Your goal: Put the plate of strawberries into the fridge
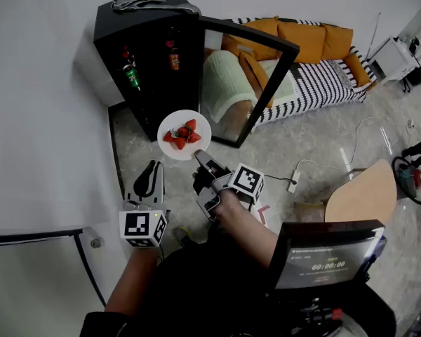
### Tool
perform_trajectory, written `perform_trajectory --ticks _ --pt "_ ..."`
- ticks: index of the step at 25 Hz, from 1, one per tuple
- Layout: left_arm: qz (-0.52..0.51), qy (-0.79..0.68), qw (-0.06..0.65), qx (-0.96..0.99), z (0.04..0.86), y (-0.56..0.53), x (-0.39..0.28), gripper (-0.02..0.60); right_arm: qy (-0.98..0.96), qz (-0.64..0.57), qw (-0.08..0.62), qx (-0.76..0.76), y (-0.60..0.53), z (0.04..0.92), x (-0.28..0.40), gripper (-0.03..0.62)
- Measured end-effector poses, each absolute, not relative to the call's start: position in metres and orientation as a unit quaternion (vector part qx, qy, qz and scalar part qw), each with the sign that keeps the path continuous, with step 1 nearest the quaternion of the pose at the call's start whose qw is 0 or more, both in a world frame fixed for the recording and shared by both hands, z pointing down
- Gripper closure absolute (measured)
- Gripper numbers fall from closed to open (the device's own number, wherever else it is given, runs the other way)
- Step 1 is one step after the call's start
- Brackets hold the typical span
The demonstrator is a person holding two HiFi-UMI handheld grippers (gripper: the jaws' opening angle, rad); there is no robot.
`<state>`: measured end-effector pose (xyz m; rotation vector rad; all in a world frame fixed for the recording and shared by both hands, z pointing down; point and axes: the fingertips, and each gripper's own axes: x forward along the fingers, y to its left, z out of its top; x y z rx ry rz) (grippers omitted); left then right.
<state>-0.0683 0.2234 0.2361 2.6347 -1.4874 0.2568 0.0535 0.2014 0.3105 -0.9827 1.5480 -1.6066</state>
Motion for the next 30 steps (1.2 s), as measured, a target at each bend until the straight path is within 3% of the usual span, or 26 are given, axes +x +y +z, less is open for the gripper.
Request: perform_trajectory --ticks 21,30 --pt "0.068 -0.51 0.054 0.856 0.256 0.214 -0.06 0.529 0.597 -0.629 0.347 -0.357 0.191 0.331 0.06 0.58" --pt "0.083 -0.529 0.071 0.842 0.258 0.17 -0.012 0.529 0.59 -0.649 0.332 -0.348 0.148 0.33 0.109 0.58"
